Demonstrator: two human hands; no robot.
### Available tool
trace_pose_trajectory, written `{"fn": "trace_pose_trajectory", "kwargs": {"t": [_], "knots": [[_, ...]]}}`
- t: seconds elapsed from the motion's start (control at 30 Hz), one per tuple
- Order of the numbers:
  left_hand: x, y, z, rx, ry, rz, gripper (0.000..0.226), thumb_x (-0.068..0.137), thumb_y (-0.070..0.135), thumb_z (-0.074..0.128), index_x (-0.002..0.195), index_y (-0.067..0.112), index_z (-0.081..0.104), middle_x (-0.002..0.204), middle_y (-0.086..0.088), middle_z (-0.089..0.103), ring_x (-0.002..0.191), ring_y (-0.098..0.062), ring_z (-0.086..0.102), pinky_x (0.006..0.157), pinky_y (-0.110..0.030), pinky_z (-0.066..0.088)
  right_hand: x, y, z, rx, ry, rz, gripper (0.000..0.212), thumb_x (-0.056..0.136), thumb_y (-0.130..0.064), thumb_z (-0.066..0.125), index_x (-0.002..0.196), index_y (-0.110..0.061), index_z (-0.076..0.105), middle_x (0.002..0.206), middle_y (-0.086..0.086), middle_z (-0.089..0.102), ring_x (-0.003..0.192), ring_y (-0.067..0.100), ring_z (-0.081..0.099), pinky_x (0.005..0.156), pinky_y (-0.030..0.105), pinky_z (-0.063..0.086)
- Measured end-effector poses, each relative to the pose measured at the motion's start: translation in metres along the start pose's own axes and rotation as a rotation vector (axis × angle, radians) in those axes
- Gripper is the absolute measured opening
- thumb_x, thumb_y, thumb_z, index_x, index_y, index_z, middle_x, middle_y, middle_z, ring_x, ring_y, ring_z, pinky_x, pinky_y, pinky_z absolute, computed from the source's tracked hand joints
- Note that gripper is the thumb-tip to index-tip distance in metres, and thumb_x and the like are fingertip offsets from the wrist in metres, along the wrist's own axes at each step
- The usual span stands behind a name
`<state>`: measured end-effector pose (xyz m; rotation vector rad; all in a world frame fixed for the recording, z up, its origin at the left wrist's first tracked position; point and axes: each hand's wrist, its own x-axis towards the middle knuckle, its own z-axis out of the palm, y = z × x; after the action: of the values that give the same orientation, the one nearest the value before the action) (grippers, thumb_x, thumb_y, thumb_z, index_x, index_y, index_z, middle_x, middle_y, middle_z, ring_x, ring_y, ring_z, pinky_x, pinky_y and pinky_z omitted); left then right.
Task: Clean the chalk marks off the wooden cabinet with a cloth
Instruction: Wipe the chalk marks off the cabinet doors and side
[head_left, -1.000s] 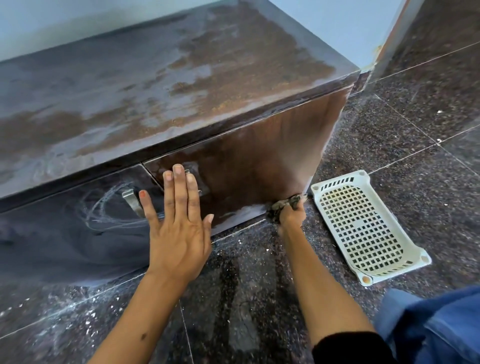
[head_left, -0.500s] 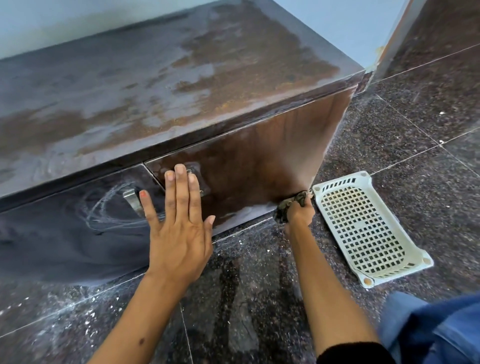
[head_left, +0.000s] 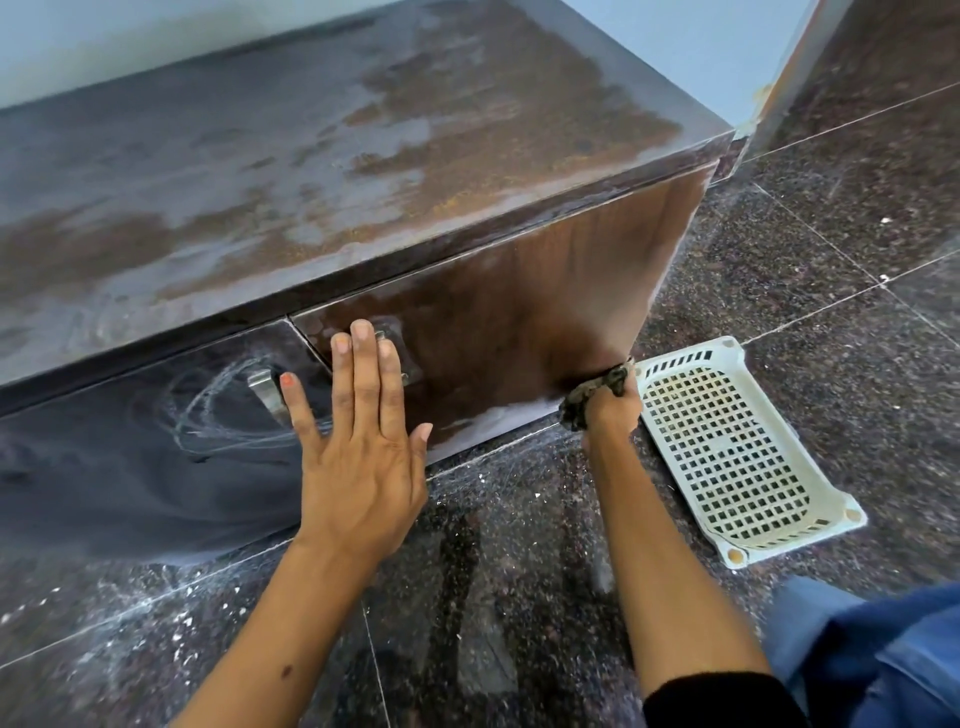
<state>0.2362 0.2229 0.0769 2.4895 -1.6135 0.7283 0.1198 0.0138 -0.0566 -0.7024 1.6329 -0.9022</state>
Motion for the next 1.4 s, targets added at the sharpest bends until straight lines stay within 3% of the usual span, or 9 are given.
{"fn": "trace_pose_trajectory", "kwargs": {"t": [0.17, 0.27, 0.4, 0.5, 0.8, 1.03, 1.13, 1.23, 1.4], "knots": [[0.0, 0.001, -0.001, -0.007, -0.011, -0.002, 0.075, 0.094, 0.036, 0.035, 0.149, -0.001, 0.0, 0.157, -0.015, -0.01, 0.146, -0.029, -0.007, 0.113, -0.056, -0.007, -0.051, 0.001, 0.023, 0.086, 0.09, -0.423, 0.067, 0.085, 0.013, 0.036, 0.147, -0.013, 0.029, 0.141, 0.013, 0.046, 0.126, 0.02, 0.047, 0.108, 0.022, 0.031], [-0.001, 0.0, -0.002, -0.006, -0.009, 0.002, 0.073, 0.094, 0.036, 0.033, 0.149, -0.002, 0.002, 0.157, -0.016, -0.006, 0.146, -0.029, -0.006, 0.114, -0.056, -0.007, -0.041, 0.013, 0.027, 0.123, 0.031, -0.2, 0.064, 0.088, 0.011, 0.038, 0.147, -0.014, 0.031, 0.141, 0.01, 0.047, 0.124, 0.016, 0.046, 0.104, 0.016, 0.031], [-0.001, 0.0, -0.002, -0.003, -0.009, 0.01, 0.074, 0.094, 0.036, 0.033, 0.149, -0.001, 0.001, 0.157, -0.015, -0.01, 0.146, -0.029, -0.006, 0.114, -0.057, -0.007, -0.047, 0.033, 0.026, -0.01, -0.113, 0.233, 0.041, 0.095, -0.003, 0.044, 0.136, -0.006, 0.047, 0.129, 0.018, 0.057, 0.116, 0.033, 0.055, 0.102, 0.037, 0.043], [-0.001, -0.001, -0.001, -0.01, -0.013, 0.003, 0.075, 0.094, 0.035, 0.036, 0.149, 0.0, -0.001, 0.157, -0.013, -0.014, 0.146, -0.028, -0.007, 0.113, -0.057, -0.007, -0.073, 0.039, 0.033, -0.028, -0.225, 0.343, 0.031, 0.093, -0.001, 0.049, 0.124, -0.006, 0.054, 0.121, 0.018, 0.061, 0.107, 0.033, 0.06, 0.095, 0.044, 0.049], [-0.001, -0.001, -0.001, -0.004, -0.006, 0.008, 0.076, 0.094, 0.035, 0.036, 0.149, 0.002, -0.003, 0.157, -0.011, -0.017, 0.146, -0.026, -0.01, 0.113, -0.056, -0.008, -0.128, 0.032, 0.054, 0.021, -0.126, 0.074, 0.055, 0.096, -0.003, 0.042, 0.148, -0.014, 0.028, 0.132, 0.014, 0.054, 0.121, 0.029, 0.052, 0.101, 0.03, 0.038], [-0.002, -0.004, -0.001, -0.011, -0.01, 0.022, 0.074, 0.095, 0.036, 0.034, 0.149, 0.002, -0.003, 0.156, -0.011, -0.016, 0.146, -0.026, -0.011, 0.113, -0.057, -0.007, -0.041, 0.035, 0.032, -0.104, -0.086, 0.221, 0.034, 0.094, -0.002, 0.045, 0.127, -0.006, 0.053, 0.124, 0.018, 0.06, 0.112, 0.032, 0.057, 0.094, 0.036, 0.045], [-0.001, -0.003, 0.001, -0.008, -0.004, 0.015, 0.076, 0.094, 0.036, 0.035, 0.149, 0.002, -0.005, 0.156, -0.011, -0.019, 0.146, -0.026, -0.013, 0.113, -0.057, -0.008, -0.084, 0.037, 0.047, -0.07, -0.013, 0.042, 0.05, 0.096, -0.002, 0.042, 0.144, -0.01, 0.036, 0.13, 0.017, 0.056, 0.116, 0.028, 0.056, 0.098, 0.026, 0.039], [0.0, -0.002, 0.002, 0.01, -0.003, 0.004, 0.076, 0.095, 0.036, 0.034, 0.149, 0.002, -0.007, 0.156, -0.011, -0.02, 0.146, -0.026, -0.012, 0.113, -0.057, -0.008, -0.156, 0.056, 0.064, 0.018, -0.148, -0.164, 0.06, 0.095, -0.001, 0.042, 0.149, -0.019, 0.024, 0.139, 0.015, 0.047, 0.119, 0.023, 0.053, 0.097, 0.021, 0.038], [-0.001, -0.003, 0.001, 0.026, 0.008, 0.012, 0.072, 0.096, 0.035, 0.032, 0.15, 0.002, -0.003, 0.157, -0.011, -0.016, 0.146, -0.025, -0.01, 0.113, -0.056, -0.008, -0.14, 0.057, 0.066, 0.06, -0.127, 0.069, 0.057, 0.093, 0.001, 0.044, 0.147, -0.012, 0.029, 0.134, 0.016, 0.052, 0.12, 0.028, 0.053, 0.1, 0.028, 0.038]]}}
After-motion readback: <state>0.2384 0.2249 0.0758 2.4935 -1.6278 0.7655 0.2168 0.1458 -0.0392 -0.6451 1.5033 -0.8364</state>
